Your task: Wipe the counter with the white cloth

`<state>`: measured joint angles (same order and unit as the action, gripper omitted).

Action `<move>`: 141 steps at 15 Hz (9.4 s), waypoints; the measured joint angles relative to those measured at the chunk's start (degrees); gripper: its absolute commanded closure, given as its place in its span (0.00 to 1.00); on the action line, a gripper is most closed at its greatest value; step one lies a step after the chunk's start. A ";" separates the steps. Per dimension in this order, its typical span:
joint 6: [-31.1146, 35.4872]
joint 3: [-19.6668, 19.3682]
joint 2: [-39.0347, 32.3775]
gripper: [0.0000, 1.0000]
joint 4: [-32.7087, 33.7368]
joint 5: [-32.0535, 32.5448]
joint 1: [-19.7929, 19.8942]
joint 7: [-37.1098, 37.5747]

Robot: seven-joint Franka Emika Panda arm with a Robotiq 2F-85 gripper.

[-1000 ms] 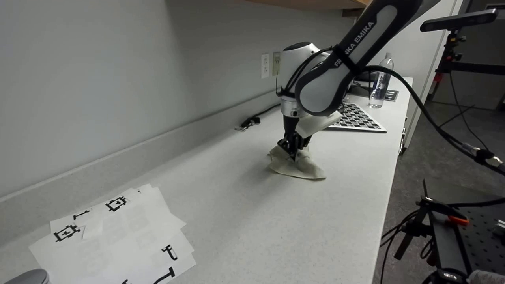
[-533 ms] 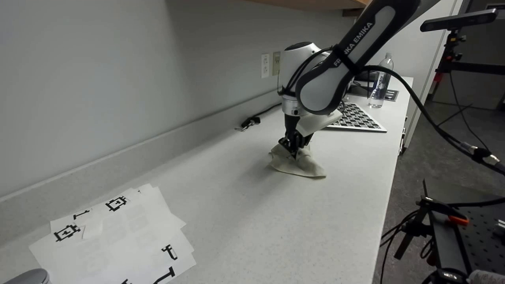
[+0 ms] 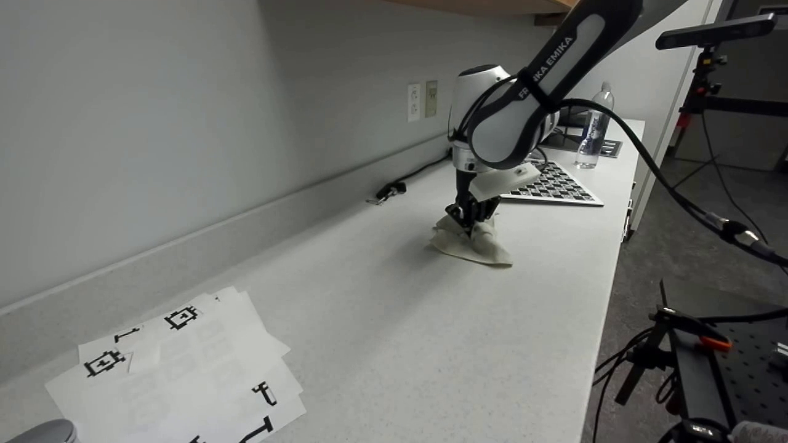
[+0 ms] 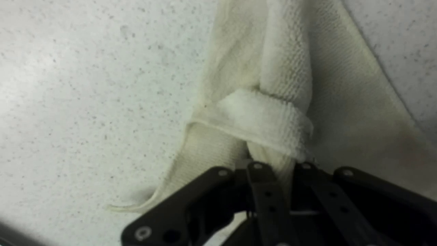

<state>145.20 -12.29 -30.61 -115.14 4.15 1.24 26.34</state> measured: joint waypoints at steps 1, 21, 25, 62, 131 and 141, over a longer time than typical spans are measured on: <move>-0.04 -0.26 -0.10 0.97 0.09 -0.34 0.38 0.00; -0.33 6.18 -0.42 0.97 1.69 -2.94 -1.13 -1.77; -0.33 7.23 -0.47 0.97 1.84 -3.34 -1.59 -2.31; -1.33 3.92 -0.98 0.97 2.32 -3.43 -0.05 -6.14; -2.88 9.67 3.75 0.97 -4.56 -1.11 -3.94 -15.58; -6.29 8.07 5.05 0.18 -6.24 3.42 -3.53 -20.24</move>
<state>138.91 -4.22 -25.56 -121.38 7.57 -2.29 6.11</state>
